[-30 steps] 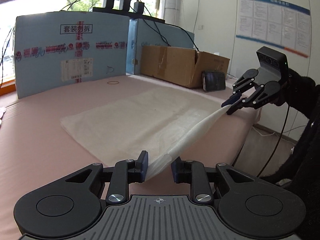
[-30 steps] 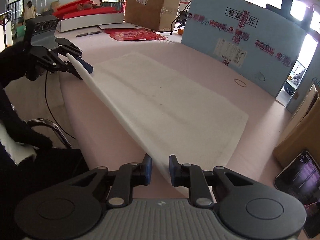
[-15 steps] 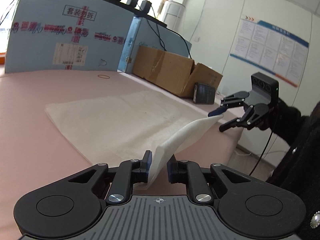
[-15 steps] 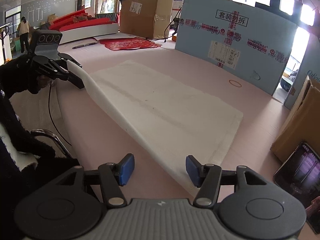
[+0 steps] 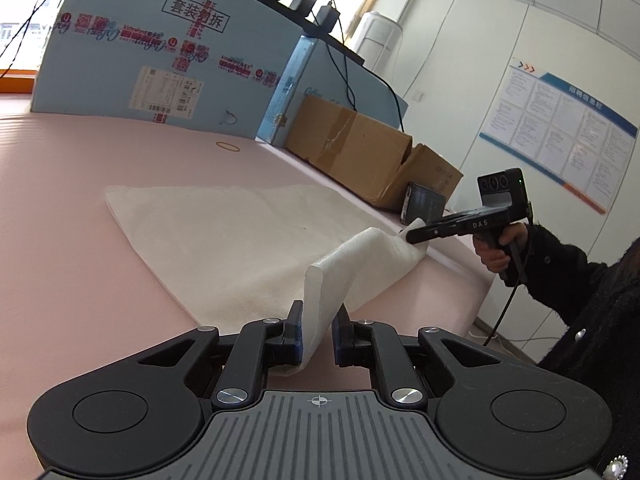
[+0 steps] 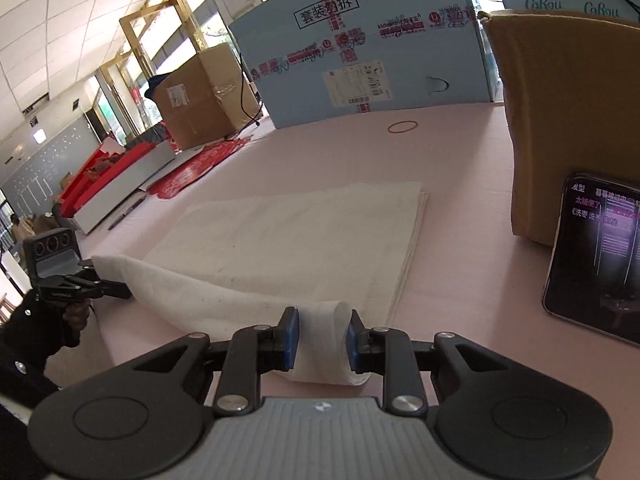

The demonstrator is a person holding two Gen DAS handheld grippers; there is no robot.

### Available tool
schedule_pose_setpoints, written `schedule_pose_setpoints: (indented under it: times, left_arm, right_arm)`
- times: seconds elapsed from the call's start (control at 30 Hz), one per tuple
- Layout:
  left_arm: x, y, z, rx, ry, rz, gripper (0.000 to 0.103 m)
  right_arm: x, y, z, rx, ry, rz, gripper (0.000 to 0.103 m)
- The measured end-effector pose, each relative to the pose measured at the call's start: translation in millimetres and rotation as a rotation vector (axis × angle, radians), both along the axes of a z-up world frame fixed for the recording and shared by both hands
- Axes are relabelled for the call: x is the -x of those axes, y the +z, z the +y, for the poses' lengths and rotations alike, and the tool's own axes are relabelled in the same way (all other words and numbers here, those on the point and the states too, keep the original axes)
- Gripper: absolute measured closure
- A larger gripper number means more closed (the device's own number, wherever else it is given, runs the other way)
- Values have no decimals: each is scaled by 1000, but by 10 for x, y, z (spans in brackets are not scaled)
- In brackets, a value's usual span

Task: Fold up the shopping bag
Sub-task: 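Grasp and lift a fabric corner with the left gripper while the right gripper pinches the folded edge, then lay the folded white fabric down and open both grippers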

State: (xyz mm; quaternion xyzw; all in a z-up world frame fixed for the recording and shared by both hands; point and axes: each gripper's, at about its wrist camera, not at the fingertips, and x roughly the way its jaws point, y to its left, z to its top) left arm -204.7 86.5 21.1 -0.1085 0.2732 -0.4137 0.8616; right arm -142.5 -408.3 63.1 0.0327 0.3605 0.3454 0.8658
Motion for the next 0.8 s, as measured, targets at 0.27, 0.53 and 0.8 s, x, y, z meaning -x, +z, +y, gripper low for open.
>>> schedule_pose_setpoints:
  times: [0.27,0.53,0.8]
  left_arm:
    - [280,218,-236,-156,259,-85,46]
    - [714,619,-872,-364,357,-553,26]
    - [463,291,-1545,-556,208,-513,78]
  right_arm:
    - [589,-100,574,342,-112,-354,71]
    - [604,-125,612,337,-169,-357,79]
    - [642,-161,601,311,-205,-378,80]
